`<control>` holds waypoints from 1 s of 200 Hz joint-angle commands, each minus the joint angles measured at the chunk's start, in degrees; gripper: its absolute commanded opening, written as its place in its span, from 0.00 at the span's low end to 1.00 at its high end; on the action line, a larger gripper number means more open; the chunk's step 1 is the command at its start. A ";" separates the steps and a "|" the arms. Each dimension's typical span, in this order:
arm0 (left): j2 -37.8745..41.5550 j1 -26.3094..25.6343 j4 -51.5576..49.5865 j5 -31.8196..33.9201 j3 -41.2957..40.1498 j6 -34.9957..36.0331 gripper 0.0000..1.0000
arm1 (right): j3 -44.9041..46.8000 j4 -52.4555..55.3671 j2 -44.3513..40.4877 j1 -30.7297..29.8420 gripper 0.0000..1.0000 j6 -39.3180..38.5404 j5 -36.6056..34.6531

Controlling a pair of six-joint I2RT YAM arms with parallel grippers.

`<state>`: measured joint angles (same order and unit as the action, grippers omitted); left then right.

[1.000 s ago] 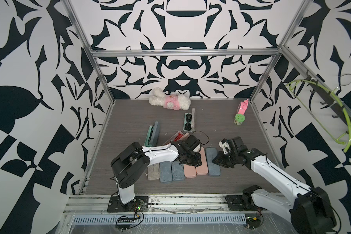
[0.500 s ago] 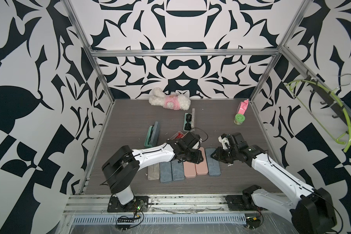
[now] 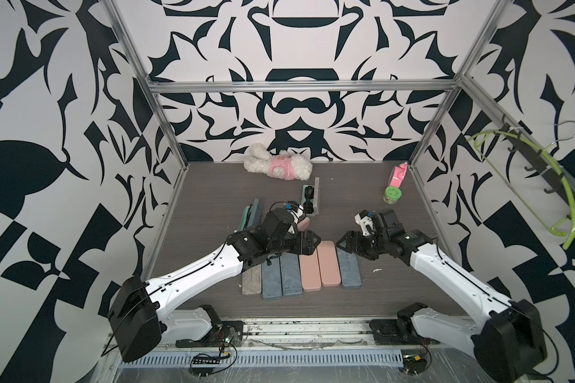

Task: Close the glasses case
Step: Pick up the glasses case at the center of the board.

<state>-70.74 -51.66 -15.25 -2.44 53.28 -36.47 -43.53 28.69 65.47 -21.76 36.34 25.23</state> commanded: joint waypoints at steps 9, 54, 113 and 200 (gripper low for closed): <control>2.52 1.43 -3.88 4.03 -2.87 -0.39 0.95 | -3.41 -7.74 4.13 -0.43 0.78 3.56 2.98; 4.29 5.50 -4.93 4.76 -6.10 -1.58 0.98 | -8.02 -12.95 12.53 -4.34 0.79 7.61 0.69; 6.39 8.04 -4.42 4.76 -9.47 -1.16 0.98 | -21.75 -10.14 26.22 -7.68 0.78 7.17 -8.29; 11.85 8.05 -3.88 2.39 -13.28 0.91 1.00 | -50.39 7.04 46.71 -6.98 0.65 -2.38 -17.68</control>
<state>-60.05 -43.86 -19.11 1.04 40.93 -37.17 -87.59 29.21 109.36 -29.19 37.26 11.66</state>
